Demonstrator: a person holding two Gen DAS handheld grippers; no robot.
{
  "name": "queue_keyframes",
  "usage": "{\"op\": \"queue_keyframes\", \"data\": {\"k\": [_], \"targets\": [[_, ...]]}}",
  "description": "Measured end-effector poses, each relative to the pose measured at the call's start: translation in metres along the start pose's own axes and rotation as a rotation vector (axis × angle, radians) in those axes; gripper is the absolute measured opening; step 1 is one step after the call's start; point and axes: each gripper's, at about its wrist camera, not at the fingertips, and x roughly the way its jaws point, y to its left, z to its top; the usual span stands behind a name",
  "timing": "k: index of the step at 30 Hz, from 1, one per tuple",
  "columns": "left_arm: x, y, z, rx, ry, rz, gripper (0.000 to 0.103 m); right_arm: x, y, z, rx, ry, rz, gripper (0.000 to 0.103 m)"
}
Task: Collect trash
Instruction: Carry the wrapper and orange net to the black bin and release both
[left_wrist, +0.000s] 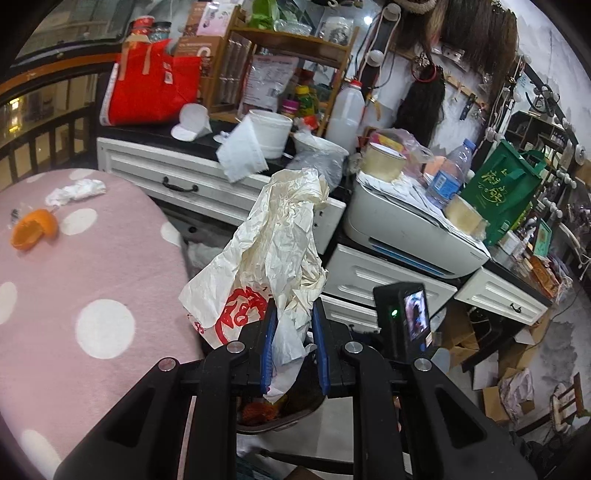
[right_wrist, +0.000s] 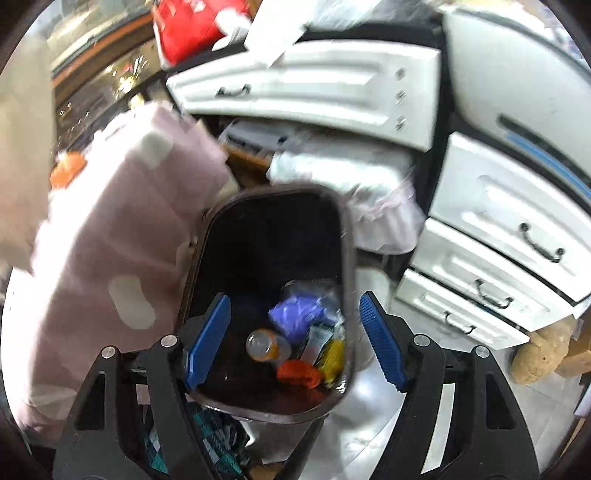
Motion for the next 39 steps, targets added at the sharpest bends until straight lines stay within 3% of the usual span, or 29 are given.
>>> {"op": "queue_keyframes", "data": {"k": [7,17,31,32,33,36,39], "targets": [[0.037,-0.009,-0.011,-0.008,0.093,-0.041,0.018,-0.033,-0.012,0.009,0.023,-0.089,-0.045,0.075],[0.099,-0.005,-0.042,-0.035,0.273,-0.044,0.018,-0.042,-0.028,0.011,0.057,-0.121,-0.06,0.076],[0.155,0.009,-0.067,-0.029,0.398,0.033,0.018,-0.042,-0.04,0.008,0.088,-0.118,-0.075,0.076],[0.157,0.01,-0.068,-0.032,0.4,0.045,0.021,-0.042,-0.041,0.008,0.089,-0.118,-0.075,0.076],[0.16,0.012,-0.069,-0.039,0.405,0.051,0.03,-0.042,-0.041,0.008,0.09,-0.117,-0.076,0.076],[0.166,0.018,-0.072,-0.068,0.419,0.054,0.064,-0.041,-0.042,0.007,0.093,-0.112,-0.075,0.076],[0.166,0.023,-0.074,-0.085,0.416,0.064,0.08,-0.041,-0.042,0.008,0.097,-0.113,-0.075,0.076]]}}
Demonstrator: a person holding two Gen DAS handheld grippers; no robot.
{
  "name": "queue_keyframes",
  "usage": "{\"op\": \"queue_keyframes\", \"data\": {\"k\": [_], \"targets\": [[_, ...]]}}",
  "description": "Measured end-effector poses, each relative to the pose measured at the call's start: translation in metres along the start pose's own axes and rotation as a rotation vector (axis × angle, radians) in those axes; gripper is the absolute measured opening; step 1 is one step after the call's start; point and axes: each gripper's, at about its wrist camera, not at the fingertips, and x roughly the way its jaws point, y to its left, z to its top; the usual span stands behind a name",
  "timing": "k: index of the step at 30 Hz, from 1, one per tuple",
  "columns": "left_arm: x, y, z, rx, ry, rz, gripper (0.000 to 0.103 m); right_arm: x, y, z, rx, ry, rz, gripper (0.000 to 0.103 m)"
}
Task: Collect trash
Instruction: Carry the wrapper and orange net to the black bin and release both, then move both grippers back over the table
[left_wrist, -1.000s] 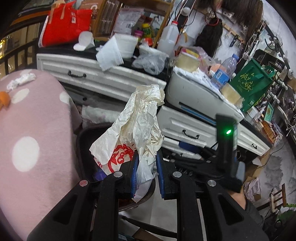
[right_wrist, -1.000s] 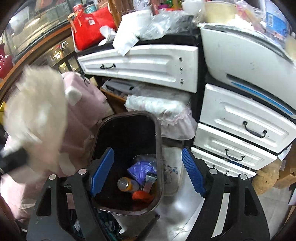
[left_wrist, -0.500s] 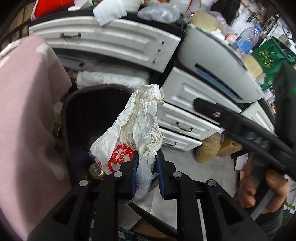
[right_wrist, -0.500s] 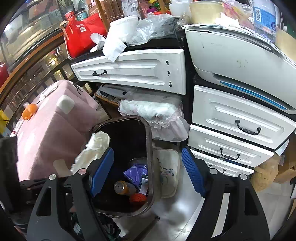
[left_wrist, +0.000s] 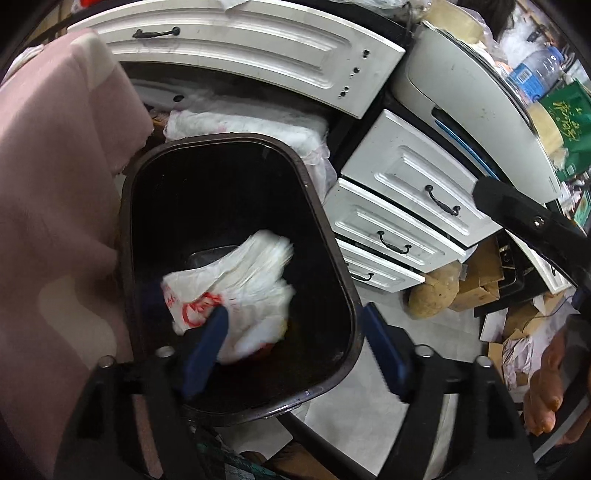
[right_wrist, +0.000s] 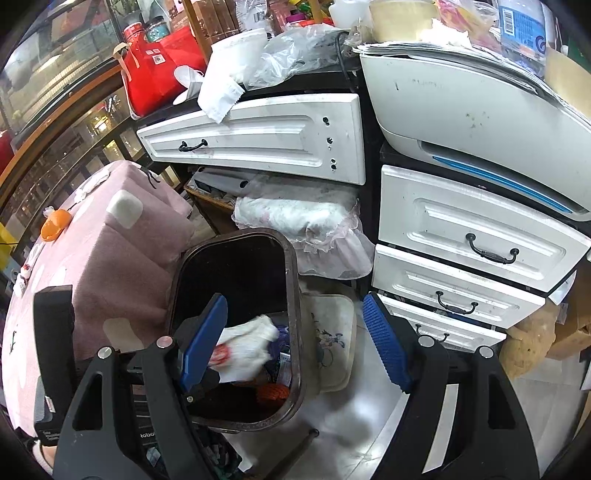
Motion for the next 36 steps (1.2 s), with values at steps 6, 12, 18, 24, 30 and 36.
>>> {"op": "queue_keyframes", "data": {"k": [6,12,18,24,30,36], "targets": [[0.003,0.001,-0.002,-0.007,0.037,-0.016,0.092,-0.002,-0.001,0.002,0.005,-0.008,-0.004,0.076],[-0.017,-0.027,-0.012,0.123,-0.004,-0.007,0.096,-0.011,-0.003,0.006,0.007,-0.038,-0.012,0.082],[-0.059,-0.047,-0.021,0.209,-0.093,-0.023,0.097,-0.024,0.0,0.011,0.001,-0.07,-0.007,0.082],[-0.12,-0.047,-0.027,0.216,-0.233,-0.055,0.097,-0.038,0.026,0.016,-0.064,-0.106,0.029,0.084],[-0.168,-0.032,-0.033,0.265,-0.35,-0.04,0.097,-0.049,0.061,0.019,-0.113,-0.118,0.102,0.084],[-0.204,0.005,-0.037,0.228,-0.384,0.038,0.097,-0.058,0.112,0.02,-0.197,-0.124,0.188,0.084]]}}
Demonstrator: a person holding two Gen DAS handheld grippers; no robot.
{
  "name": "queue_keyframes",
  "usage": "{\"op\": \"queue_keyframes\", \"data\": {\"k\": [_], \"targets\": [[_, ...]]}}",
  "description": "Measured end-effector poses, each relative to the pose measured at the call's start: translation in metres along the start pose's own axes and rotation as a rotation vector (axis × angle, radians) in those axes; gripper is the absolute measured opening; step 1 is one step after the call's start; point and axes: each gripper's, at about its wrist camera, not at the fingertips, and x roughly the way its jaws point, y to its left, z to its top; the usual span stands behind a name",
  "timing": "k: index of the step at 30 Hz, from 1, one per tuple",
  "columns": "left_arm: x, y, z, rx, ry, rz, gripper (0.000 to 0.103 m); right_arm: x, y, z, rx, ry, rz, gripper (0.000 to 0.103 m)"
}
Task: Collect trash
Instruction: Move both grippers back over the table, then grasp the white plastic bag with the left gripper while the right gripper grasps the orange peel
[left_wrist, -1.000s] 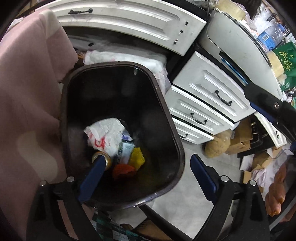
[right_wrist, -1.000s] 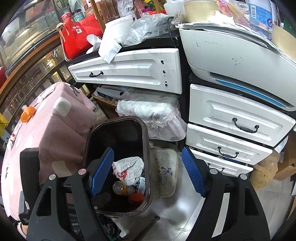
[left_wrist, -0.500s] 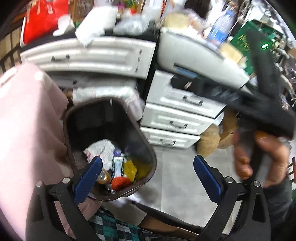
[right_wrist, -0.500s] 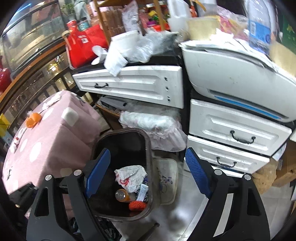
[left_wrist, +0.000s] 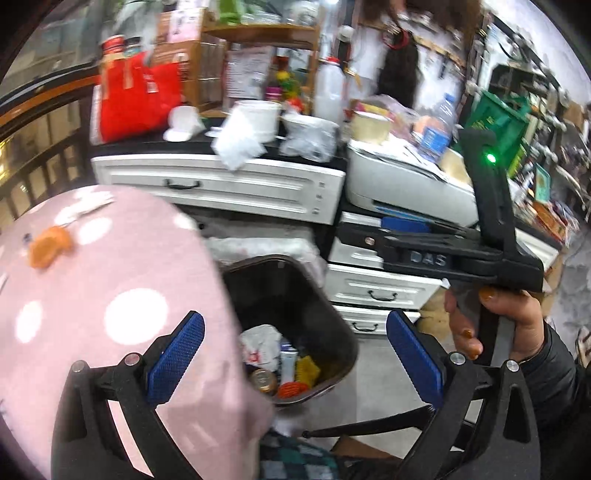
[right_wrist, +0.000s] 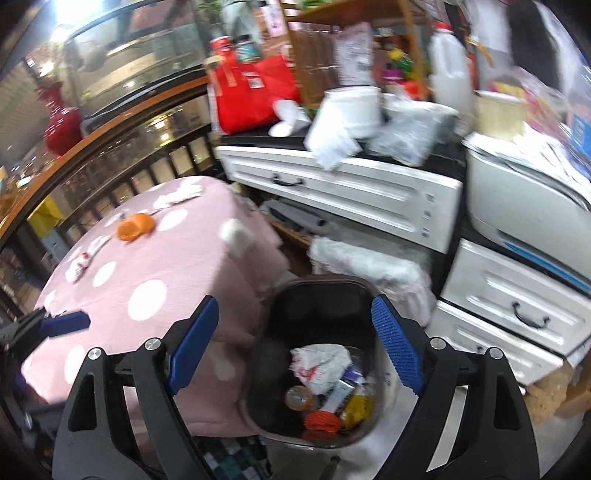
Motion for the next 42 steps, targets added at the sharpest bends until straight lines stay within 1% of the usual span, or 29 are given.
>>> {"op": "queue_keyframes", "data": {"k": [2,4,6,7,10,11,13,16,18,22,27,30,32,34,36,38,39,40,41,42], "targets": [[-0.014,0.017,0.0,-0.023,-0.024,0.043,0.097,0.003,0.017,0.003,-0.029,-0.001,0.023,0.084],[-0.028,0.034,-0.001,-0.037,-0.047,0.104,0.097,0.007,0.038,0.008,-0.064,-0.003,0.063,0.085],[-0.042,0.049,-0.003,-0.032,-0.078,0.173,0.097,0.011,0.054,0.013,-0.087,-0.001,0.091,0.086],[-0.049,0.057,-0.005,-0.023,-0.084,0.223,0.097,0.015,0.065,0.015,-0.104,0.001,0.109,0.086],[-0.064,0.082,-0.013,-0.021,-0.084,0.338,0.097,0.023,0.095,0.02,-0.152,0.008,0.149,0.087],[-0.069,0.092,-0.016,-0.028,-0.082,0.365,0.097,0.026,0.104,0.021,-0.167,0.009,0.16,0.087],[-0.077,0.114,-0.024,-0.053,-0.066,0.418,0.097,0.035,0.125,0.023,-0.195,0.021,0.186,0.087],[-0.088,0.148,-0.035,-0.115,-0.036,0.468,0.097,0.05,0.149,0.027,-0.222,0.046,0.226,0.087],[-0.092,0.172,-0.04,-0.166,-0.019,0.478,0.097,0.06,0.162,0.029,-0.239,0.056,0.238,0.087],[-0.103,0.216,-0.052,-0.249,-0.016,0.505,0.097,0.086,0.185,0.036,-0.255,0.098,0.28,0.087],[-0.107,0.273,-0.059,-0.316,-0.013,0.551,0.097,0.116,0.207,0.046,-0.293,0.129,0.282,0.087],[-0.104,0.312,-0.06,-0.392,-0.004,0.54,0.097,0.134,0.221,0.05,-0.317,0.15,0.278,0.087],[-0.098,0.336,-0.06,-0.428,0.007,0.545,0.092,0.146,0.229,0.054,-0.33,0.159,0.273,0.087],[-0.088,0.355,-0.057,-0.434,0.027,0.55,0.088,0.155,0.234,0.058,-0.333,0.169,0.275,0.087],[-0.08,0.367,-0.054,-0.442,0.039,0.568,0.086,0.161,0.238,0.06,-0.338,0.176,0.276,0.087],[-0.07,0.38,-0.051,-0.445,0.065,0.566,0.083,0.168,0.241,0.062,-0.349,0.182,0.271,0.087],[-0.064,0.385,-0.05,-0.443,0.082,0.565,0.079,0.172,0.243,0.063,-0.354,0.185,0.268,0.087],[-0.06,0.387,-0.05,-0.442,0.095,0.564,0.072,0.176,0.245,0.064,-0.359,0.189,0.266,0.087],[-0.056,0.39,-0.049,-0.443,0.109,0.561,0.069,0.179,0.246,0.066,-0.364,0.191,0.264,0.087],[-0.053,0.392,-0.05,-0.446,0.118,0.557,0.063,0.182,0.248,0.068,-0.368,0.191,0.261,0.087]]}}
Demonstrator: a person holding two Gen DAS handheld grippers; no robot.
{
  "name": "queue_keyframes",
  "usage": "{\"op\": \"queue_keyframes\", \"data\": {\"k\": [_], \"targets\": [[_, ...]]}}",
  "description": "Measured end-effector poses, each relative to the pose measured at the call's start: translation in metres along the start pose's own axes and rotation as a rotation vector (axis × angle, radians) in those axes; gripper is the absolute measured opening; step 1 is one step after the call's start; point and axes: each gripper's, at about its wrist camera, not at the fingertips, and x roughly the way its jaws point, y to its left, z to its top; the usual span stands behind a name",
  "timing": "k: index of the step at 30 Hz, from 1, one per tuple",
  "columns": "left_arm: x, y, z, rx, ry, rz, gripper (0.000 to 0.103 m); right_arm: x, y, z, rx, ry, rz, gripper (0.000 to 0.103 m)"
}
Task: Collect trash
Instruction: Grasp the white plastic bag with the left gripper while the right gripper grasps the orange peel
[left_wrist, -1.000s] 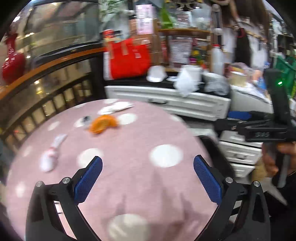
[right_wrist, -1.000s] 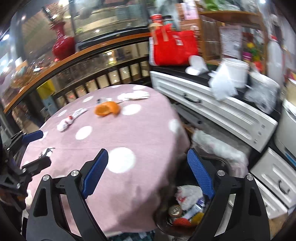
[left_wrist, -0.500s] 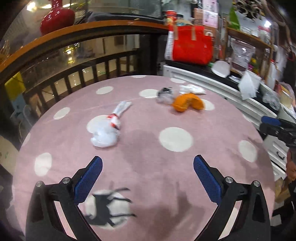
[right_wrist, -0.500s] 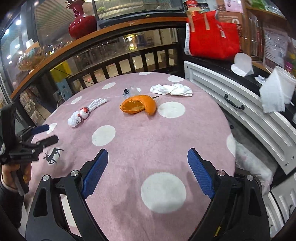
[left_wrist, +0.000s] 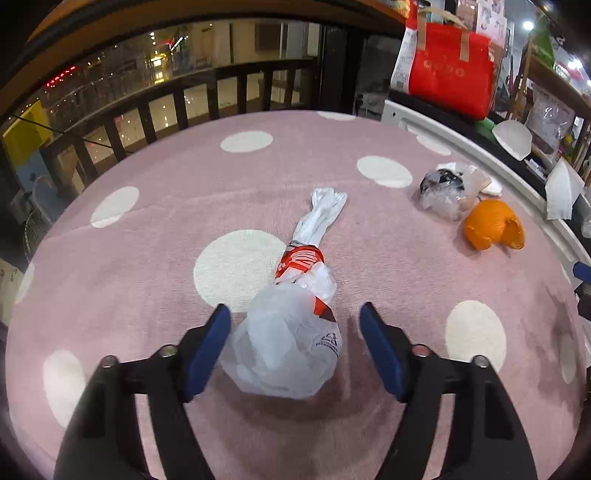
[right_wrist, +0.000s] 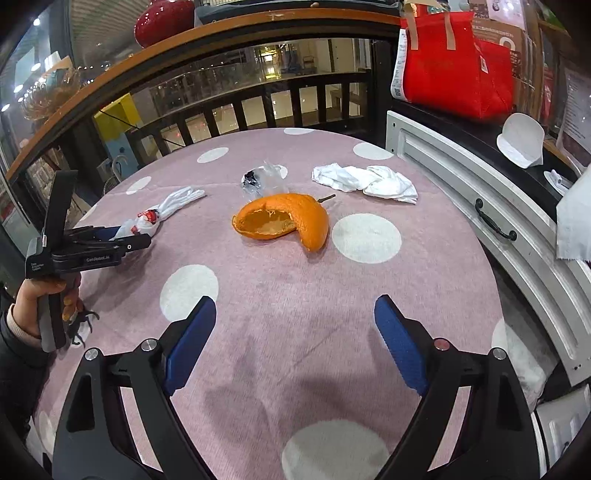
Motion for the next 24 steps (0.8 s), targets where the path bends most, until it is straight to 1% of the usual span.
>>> {"op": "queue_keyframes", "data": {"k": [1,2,4,6,7,8,9,10,12,13,15,16,18,21,24], "targets": [[0.002,0.0,0.0,-0.005,0.006,-0.002,0.058,0.005,0.0,0.005,-0.007,0.0,-0.005,0.087],[0.002,0.001,-0.001,-0.01,0.002,0.002,0.057,0.008,0.0,0.007,-0.01,0.001,-0.009,0.087],[-0.002,0.003,-0.002,-0.028,-0.007,-0.009,0.041,0.018,-0.001,0.016,-0.022,0.005,-0.025,0.087],[-0.007,0.008,-0.004,-0.07,-0.008,-0.06,0.033,0.03,-0.002,0.025,-0.029,0.011,-0.041,0.086],[-0.008,0.008,-0.004,-0.08,-0.007,-0.073,0.029,0.038,-0.002,0.03,-0.033,0.015,-0.048,0.084],[-0.01,0.007,-0.006,-0.08,-0.01,-0.076,0.027,0.043,-0.002,0.034,-0.04,0.021,-0.053,0.08],[-0.012,0.006,-0.007,-0.075,-0.018,-0.069,0.024,0.05,-0.002,0.038,-0.049,0.029,-0.062,0.075],[-0.015,0.005,-0.008,-0.069,-0.032,-0.054,0.021,0.06,-0.002,0.043,-0.062,0.043,-0.074,0.073],[-0.02,0.004,-0.01,-0.074,-0.052,-0.042,0.02,0.076,-0.004,0.049,-0.07,0.065,-0.094,0.061],[-0.025,0.003,-0.012,-0.087,-0.061,-0.058,0.019,0.084,-0.006,0.051,-0.067,0.077,-0.099,0.055],[-0.031,0.0,-0.013,-0.086,-0.077,-0.073,0.018,0.093,-0.01,0.053,-0.049,0.095,-0.087,0.025],[-0.034,-0.003,-0.013,-0.077,-0.086,-0.068,0.018,0.093,-0.011,0.052,-0.042,0.098,-0.079,0.023],[-0.041,-0.011,-0.015,-0.048,-0.112,-0.053,0.018,0.087,-0.01,0.05,-0.055,0.078,-0.091,0.02],[-0.05,-0.022,-0.019,-0.026,-0.145,-0.038,0.018,0.07,-0.003,0.042,-0.072,0.052,-0.081,0.018],[-0.053,-0.027,-0.022,-0.025,-0.15,-0.073,0.018,0.049,0.003,0.033,-0.086,0.035,-0.062,0.018]]}}
